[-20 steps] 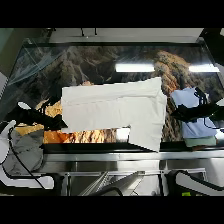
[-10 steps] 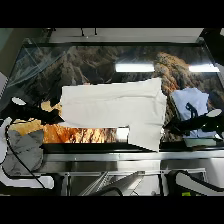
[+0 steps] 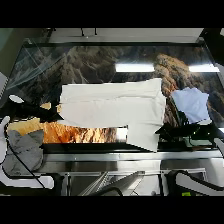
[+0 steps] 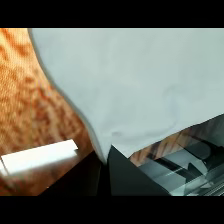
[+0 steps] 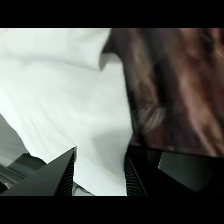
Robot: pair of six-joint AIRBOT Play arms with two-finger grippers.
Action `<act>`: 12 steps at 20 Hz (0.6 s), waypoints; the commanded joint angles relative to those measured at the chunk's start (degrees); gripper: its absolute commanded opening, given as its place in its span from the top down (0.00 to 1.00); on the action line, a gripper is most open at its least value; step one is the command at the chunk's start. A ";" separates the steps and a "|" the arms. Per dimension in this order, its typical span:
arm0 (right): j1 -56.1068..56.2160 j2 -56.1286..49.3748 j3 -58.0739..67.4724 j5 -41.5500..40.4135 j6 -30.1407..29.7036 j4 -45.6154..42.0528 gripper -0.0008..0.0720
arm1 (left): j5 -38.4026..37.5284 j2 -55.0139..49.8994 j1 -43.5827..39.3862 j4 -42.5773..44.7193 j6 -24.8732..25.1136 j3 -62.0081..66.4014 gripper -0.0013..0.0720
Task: Fold the shirts.
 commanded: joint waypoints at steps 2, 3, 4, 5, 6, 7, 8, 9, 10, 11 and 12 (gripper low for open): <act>6.58 -3.30 -0.35 -3.85 -1.79 3.74 0.69 | -0.52 0.02 -0.07 0.11 0.07 0.11 0.96; 7.85 -3.96 -0.33 -4.02 -3.04 4.94 0.70 | -0.81 0.02 -0.04 0.11 0.07 0.11 0.96; 8.52 -4.11 -0.20 -3.72 -4.96 6.97 0.88 | -1.25 0.02 0.07 0.17 0.07 0.09 0.96; 8.50 -3.69 0.39 -3.26 -6.12 8.26 0.96 | -2.01 0.02 0.44 0.07 0.07 0.11 0.96; 8.33 -2.75 1.81 -2.64 -6.23 8.13 0.96 | -2.91 0.04 0.55 0.09 0.07 0.17 0.96; 7.93 -1.31 3.67 -2.01 -6.23 7.39 0.96 | -4.31 0.04 1.03 0.20 0.09 0.61 0.96; 7.45 0.63 6.16 -1.38 -6.19 6.64 0.96 | -6.01 0.33 1.51 0.22 0.15 1.16 0.96; 6.64 2.62 8.68 -0.76 -6.14 5.97 0.96 | -7.67 1.18 2.29 0.13 1.07 1.66 0.96; 5.60 4.61 11.39 -0.15 -5.97 5.11 0.96 | -8.55 2.40 3.21 0.28 1.60 2.12 0.96; 5.03 5.97 13.55 -0.09 -5.99 5.01 0.96 | -9.09 3.34 4.17 0.26 1.57 2.58 0.96; 5.16 6.56 15.63 -0.59 -6.38 5.05 0.96 | -9.05 4.09 5.03 0.02 1.55 3.13 0.96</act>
